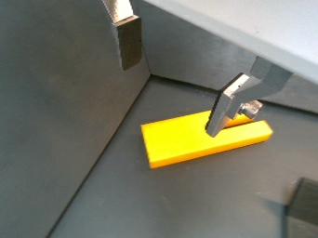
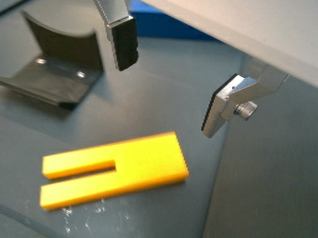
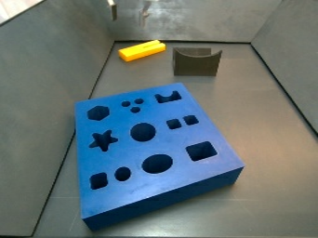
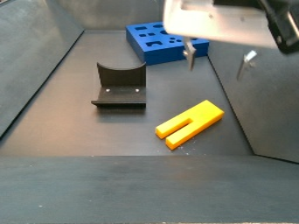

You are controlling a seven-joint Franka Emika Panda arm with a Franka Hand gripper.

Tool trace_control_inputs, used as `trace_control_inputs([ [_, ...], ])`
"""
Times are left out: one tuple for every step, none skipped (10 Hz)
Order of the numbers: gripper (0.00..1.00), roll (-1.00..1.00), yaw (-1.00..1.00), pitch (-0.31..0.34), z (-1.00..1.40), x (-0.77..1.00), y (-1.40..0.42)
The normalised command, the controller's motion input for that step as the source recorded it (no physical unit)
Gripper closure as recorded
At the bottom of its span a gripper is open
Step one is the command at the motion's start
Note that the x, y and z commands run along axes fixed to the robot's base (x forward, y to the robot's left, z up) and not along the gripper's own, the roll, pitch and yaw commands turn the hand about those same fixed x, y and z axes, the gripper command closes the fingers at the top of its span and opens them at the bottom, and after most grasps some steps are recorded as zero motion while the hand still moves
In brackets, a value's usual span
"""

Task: Pick up the double-square object. Move up. Place the double-square object on the fixture. Regrasp the double-square object. Move to above the board. Insert the double-square object.
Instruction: Pick up the double-square object.

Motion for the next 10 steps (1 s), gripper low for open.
trace_control_inputs([
  [0.0, 0.08, -0.76, -0.193, -0.65, -0.32, 0.19],
  [0.0, 0.04, -0.9, -0.153, -0.61, -0.05, 0.05],
  [0.0, 0.04, -0.96, -0.124, -0.57, 0.0, 0.0],
  [0.0, 0.06, -0.95, -0.124, -0.52, 0.07, 0.0],
  [0.0, 0.07, -0.83, -0.126, -0.53, 0.07, 0.04],
  [0.0, 0.08, -0.72, -0.124, -0.56, 0.05, 0.15],
  [0.0, 0.08, -0.66, -0.129, -0.57, 0.03, 0.21],
  [0.0, 0.07, -0.64, -0.14, -0.56, 0.02, 0.24],
  [0.0, 0.06, -0.59, -0.159, -0.56, 0.0, 0.29],
  [0.0, 0.0, -0.5, -0.224, -0.61, 0.0, 0.35],
])
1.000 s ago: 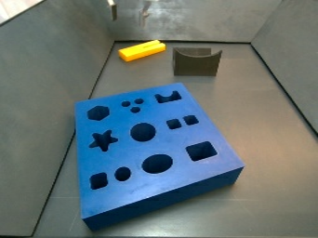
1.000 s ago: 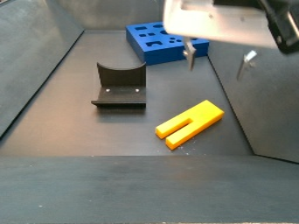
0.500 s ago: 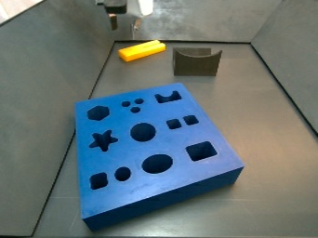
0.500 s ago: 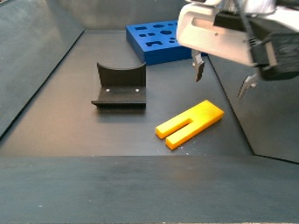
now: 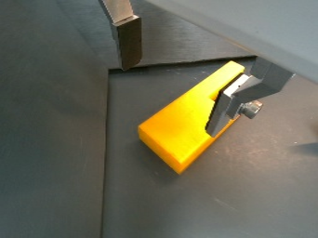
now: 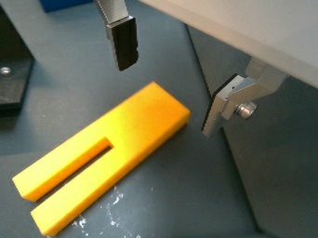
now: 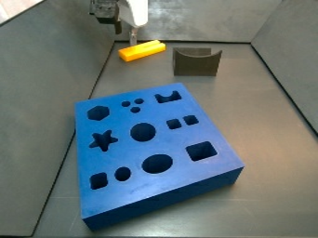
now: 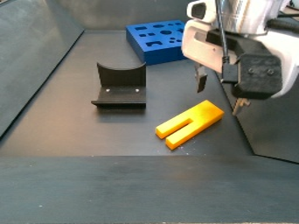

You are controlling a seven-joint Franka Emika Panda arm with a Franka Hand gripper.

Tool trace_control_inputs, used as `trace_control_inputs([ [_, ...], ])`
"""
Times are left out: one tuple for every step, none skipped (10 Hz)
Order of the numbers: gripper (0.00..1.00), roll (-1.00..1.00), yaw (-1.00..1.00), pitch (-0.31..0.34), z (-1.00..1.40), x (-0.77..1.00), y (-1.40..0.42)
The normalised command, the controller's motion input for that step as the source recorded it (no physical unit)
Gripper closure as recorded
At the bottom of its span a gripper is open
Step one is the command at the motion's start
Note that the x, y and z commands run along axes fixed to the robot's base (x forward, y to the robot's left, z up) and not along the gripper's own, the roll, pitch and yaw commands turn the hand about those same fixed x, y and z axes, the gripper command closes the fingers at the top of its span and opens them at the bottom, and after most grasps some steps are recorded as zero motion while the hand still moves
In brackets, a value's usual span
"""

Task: Pick up the double-square object. Move up. Place the double-square object on the fixture. Regrasp the double-square object. Move to above the board. Insert the double-square object.
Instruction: Pick up the double-square object.

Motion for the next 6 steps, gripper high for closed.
trace_control_inputs([
  [0.0, 0.01, -0.25, -0.207, -0.68, 0.15, 0.12],
  [0.0, 0.01, -0.12, -0.214, -0.7, 0.19, 0.01],
  [0.0, 0.01, 0.0, -0.189, -0.68, 0.27, 0.0],
  [0.0, 0.0, 0.0, -0.144, -0.65, 0.32, -0.01],
  [0.0, 0.03, 0.0, -0.146, -0.71, 0.24, -0.03],
  [0.0, 0.06, 0.0, -0.163, -0.87, 0.13, -0.01],
])
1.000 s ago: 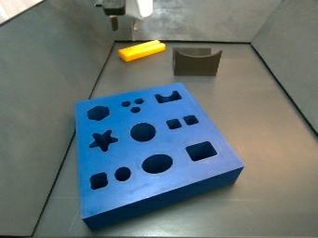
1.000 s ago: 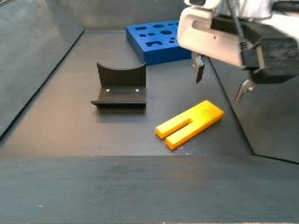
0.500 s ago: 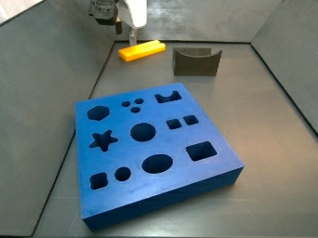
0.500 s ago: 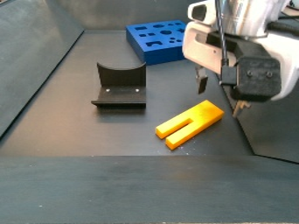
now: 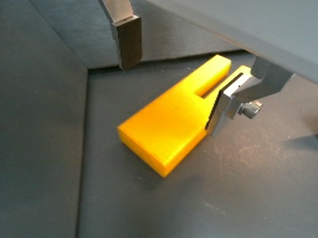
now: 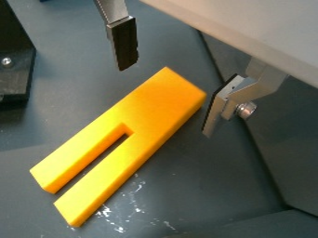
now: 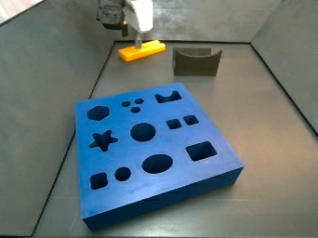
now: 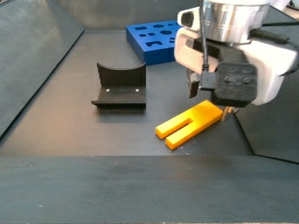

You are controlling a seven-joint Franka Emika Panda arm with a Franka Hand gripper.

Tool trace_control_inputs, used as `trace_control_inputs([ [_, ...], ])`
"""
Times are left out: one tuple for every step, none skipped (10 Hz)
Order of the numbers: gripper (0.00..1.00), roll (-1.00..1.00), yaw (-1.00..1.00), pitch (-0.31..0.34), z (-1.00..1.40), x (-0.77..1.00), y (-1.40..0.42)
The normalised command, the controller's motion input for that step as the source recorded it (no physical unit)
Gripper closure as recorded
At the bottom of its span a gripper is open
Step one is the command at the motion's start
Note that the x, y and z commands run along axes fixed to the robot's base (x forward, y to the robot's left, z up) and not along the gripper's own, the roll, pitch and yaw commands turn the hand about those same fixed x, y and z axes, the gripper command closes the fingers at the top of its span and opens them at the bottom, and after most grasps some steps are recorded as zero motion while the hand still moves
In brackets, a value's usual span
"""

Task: Pick up the double-square object. Move up. Place the double-square object on the fixture. Regrasp the double-square object. Move to above the board. Insert the double-square object.
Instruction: Pick up the double-square object.

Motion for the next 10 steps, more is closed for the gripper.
trace_control_inputs([
  [0.0, 0.09, -0.05, -0.153, -0.91, 0.04, -0.03],
  [0.0, 0.09, -0.06, -0.167, -0.9, 0.0, -0.03],
  [0.0, 0.09, -0.05, -0.18, -0.88, 0.0, -0.02],
  [0.0, 0.07, -0.01, -0.206, -0.82, 0.0, 0.0],
  [0.0, 0.06, 0.0, -0.217, -0.8, 0.0, 0.0],
  [0.0, 0.06, 0.0, -0.217, -0.8, 0.0, 0.0],
  [0.0, 0.07, -0.01, -0.221, -0.77, 0.0, 0.0],
  [0.0, 0.08, -0.01, -0.209, -0.78, 0.0, 0.0],
  [0.0, 0.08, -0.02, -0.19, -0.81, 0.01, 0.0],
  [0.0, 0.09, -0.03, -0.18, -0.83, 0.01, 0.0],
])
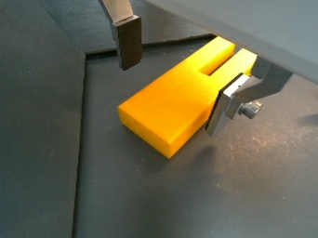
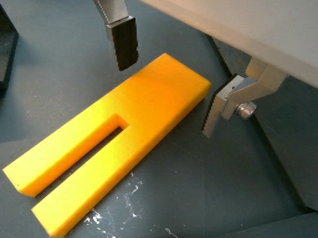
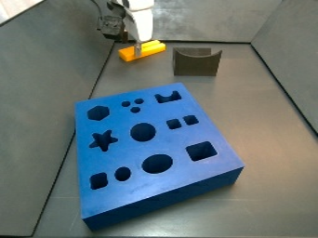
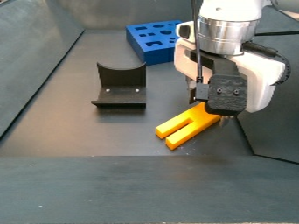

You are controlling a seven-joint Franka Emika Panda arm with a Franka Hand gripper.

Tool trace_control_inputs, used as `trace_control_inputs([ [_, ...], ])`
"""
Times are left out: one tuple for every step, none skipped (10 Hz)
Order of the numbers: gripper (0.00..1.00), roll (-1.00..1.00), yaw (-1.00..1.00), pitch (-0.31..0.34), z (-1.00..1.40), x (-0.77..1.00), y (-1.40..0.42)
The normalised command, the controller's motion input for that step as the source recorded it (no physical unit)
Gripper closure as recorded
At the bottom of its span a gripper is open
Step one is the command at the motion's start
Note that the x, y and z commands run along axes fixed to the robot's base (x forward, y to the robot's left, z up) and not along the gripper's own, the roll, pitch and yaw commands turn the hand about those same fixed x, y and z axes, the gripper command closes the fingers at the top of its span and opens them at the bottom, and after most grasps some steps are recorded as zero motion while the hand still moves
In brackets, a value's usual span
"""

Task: Pick up the double-square object. Move up. Place the double-square object on the fixture. Regrasp the double-square object. Move to above the board. Insert the double-square object.
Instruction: Pick up the double-square object.

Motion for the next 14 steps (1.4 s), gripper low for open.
trace_control_inputs([
  [0.0, 0.09, -0.02, -0.179, -0.83, 0.01, 0.0],
  [0.0, 0.09, -0.02, -0.174, -0.84, 0.0, 0.0],
  [0.0, 0.1, -0.02, -0.167, -0.85, 0.01, 0.0],
  [0.0, 0.14, -0.04, -0.131, -0.87, 0.0, 0.0],
  [0.0, 0.2, 0.0, -0.069, -0.89, 0.0, 0.0],
  [0.0, 0.17, -0.01, -0.087, -0.9, 0.06, 0.0],
  [0.0, 0.15, -0.04, -0.097, -0.91, 0.09, -0.01],
  [0.0, 0.14, -0.04, -0.101, -0.92, 0.09, -0.03],
  [0.0, 0.13, -0.05, -0.099, -0.94, 0.09, -0.03],
  [0.0, 0.13, -0.01, -0.13, -0.8, 0.04, 0.0],
  [0.0, 0.0, 0.0, -0.097, 0.0, -0.1, 0.0],
  [0.0, -0.02, 0.0, -0.05, 0.0, -0.04, 0.0],
  [0.0, 0.0, 0.0, -0.013, 0.0, 0.0, 0.0],
  [1.0, 0.0, 0.0, 0.0, 0.0, 0.0, 0.0],
])
